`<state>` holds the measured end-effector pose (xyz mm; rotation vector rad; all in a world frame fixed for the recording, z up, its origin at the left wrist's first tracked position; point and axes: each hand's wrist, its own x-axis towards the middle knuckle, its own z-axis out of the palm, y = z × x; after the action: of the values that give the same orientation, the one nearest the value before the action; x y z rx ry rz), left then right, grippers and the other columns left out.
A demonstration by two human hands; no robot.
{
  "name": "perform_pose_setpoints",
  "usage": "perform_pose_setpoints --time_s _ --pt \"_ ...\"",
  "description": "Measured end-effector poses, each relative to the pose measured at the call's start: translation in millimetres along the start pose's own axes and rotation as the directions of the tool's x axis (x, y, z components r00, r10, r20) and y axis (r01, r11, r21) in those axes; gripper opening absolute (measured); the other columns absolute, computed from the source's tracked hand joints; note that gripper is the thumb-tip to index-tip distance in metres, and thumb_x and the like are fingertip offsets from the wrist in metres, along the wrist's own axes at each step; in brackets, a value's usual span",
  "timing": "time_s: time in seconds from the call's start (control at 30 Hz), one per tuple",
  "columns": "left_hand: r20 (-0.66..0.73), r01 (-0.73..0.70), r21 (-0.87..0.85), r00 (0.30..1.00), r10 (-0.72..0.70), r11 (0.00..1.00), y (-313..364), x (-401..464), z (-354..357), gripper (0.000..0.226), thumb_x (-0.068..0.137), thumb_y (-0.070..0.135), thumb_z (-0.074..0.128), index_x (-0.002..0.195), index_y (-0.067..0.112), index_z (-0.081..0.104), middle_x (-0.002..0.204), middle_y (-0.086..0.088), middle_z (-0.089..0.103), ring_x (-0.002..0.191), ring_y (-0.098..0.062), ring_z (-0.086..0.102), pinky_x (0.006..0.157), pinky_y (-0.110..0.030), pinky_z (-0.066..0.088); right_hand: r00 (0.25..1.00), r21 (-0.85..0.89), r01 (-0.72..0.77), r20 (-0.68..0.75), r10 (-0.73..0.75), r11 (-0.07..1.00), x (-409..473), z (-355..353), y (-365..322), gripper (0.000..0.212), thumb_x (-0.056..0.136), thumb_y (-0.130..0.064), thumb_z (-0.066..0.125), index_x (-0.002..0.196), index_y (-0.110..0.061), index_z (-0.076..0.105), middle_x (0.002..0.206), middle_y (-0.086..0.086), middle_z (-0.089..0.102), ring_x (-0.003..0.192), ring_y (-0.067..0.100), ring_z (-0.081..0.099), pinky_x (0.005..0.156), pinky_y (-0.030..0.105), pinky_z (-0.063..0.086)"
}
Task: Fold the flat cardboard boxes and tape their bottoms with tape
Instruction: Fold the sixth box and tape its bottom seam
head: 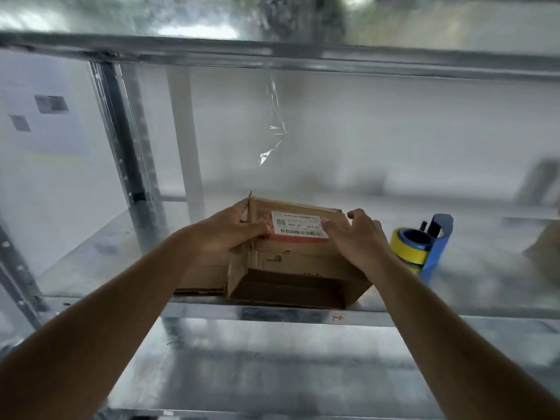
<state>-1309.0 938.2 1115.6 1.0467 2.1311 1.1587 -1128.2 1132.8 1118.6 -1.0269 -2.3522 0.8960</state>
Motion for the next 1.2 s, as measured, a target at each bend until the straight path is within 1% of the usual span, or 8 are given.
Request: perform_pose_setpoints --time_s 0.13,0.3,0.47,0.6,0.7,0.9,1.07,1.2 --pt "-0.048 -0.013 -0.010 0.999 0.012 1.000 18 -16 19 0.090 0.059 0.065 0.084 0.140 0.048 0.048 0.122 0.005 0.074 0.111 -0.018 0.072 0.104 -0.047 0.055 0.998 0.112 -0.052 0.025 0.050 0.992 -15 -19 16 0.083 0.092 -0.068 0.054 0.152 -0.012 0.040 0.145 0.013 0.048 0.135 0.030 0.044 0.101 0.042 0.043" --pt "-0.142 -0.014 -0.027 0.990 0.010 1.000 26 -32 36 0.108 0.049 0.072 0.091 0.141 0.069 0.033 0.111 0.009 0.078 0.110 -0.019 0.073 0.103 -0.047 0.054 0.999 0.205 -0.008 -0.048 0.018 0.979 -33 -37 35 0.079 0.080 -0.079 0.054 0.127 -0.016 0.063 0.121 0.005 0.062 0.111 0.024 0.057 0.090 0.042 0.054" --pt "-0.210 -0.090 -0.081 0.975 0.071 0.993 40 -52 62 0.111 0.054 0.064 0.096 0.139 0.074 0.025 0.112 0.007 0.078 0.109 -0.025 0.074 0.096 -0.051 0.058 0.995 0.321 0.035 -0.100 -0.003 0.946 -52 -53 46 0.063 0.090 -0.069 0.060 0.126 -0.018 0.052 0.119 0.003 0.057 0.104 0.019 0.058 0.062 0.027 0.040" --pt "-0.279 -0.211 -0.039 0.941 0.192 0.977 53 -70 82 0.113 0.056 0.068 0.094 0.142 0.072 0.021 0.120 0.010 0.075 0.116 -0.022 0.070 0.099 -0.054 0.056 0.988 0.427 0.119 -0.138 -0.065 0.896 -68 -66 54 0.052 0.094 -0.057 0.066 0.119 -0.017 0.045 0.100 -0.010 0.056 0.087 0.000 0.054 0.060 0.020 0.038" --pt "-0.302 -0.312 0.040 0.902 0.309 0.949 64 -85 93 0.121 0.062 0.062 0.094 0.149 0.068 0.010 0.127 0.008 0.071 0.120 -0.022 0.068 0.094 -0.054 0.059 0.969 0.492 0.218 -0.209 -0.129 0.843 -78 -77 60 0.048 0.096 -0.047 0.069 0.122 -0.019 0.039 0.097 -0.012 0.059 0.091 0.001 0.064 0.063 0.017 0.047" --pt "-0.304 -0.445 0.111 0.836 0.456 0.889 85 -107 120 0.117 0.078 0.014 0.089 0.152 0.051 0.007 0.129 0.009 0.054 0.123 -0.014 0.058 0.082 -0.015 0.056 0.933 0.462 0.341 -0.275 -0.233 0.819 -87 -99 65 0.063 0.097 -0.051 0.066 0.148 -0.039 0.031 0.118 -0.001 0.062 0.099 -0.006 0.060 0.070 0.005 0.047" --pt "-0.319 -0.431 0.158 0.829 0.459 0.888 95 -115 132 0.122 0.075 0.015 0.092 0.158 0.039 0.007 0.144 0.000 0.045 0.120 -0.021 0.058 0.069 -0.006 0.051 0.900 0.456 0.412 -0.337 -0.276 0.789 -98 -116 69 0.040 0.099 -0.044 0.066 0.125 -0.024 0.043 0.107 0.003 0.056 0.094 0.005 0.061 0.064 0.009 0.051" --pt "-0.334 -0.381 0.255 0.828 0.450 0.889 102 -124 141 0.100 0.076 0.022 0.092 0.149 0.038 0.026 0.142 0.000 0.050 0.099 -0.003 0.058 0.065 0.002 0.044 0.881 0.480 0.467 -0.330 -0.340 0.743 -105 -121 75 0.034 0.102 -0.030 0.064 0.116 -0.024 0.033 0.100 -0.001 0.059 0.087 0.009 0.071 0.064 0.024 0.059"
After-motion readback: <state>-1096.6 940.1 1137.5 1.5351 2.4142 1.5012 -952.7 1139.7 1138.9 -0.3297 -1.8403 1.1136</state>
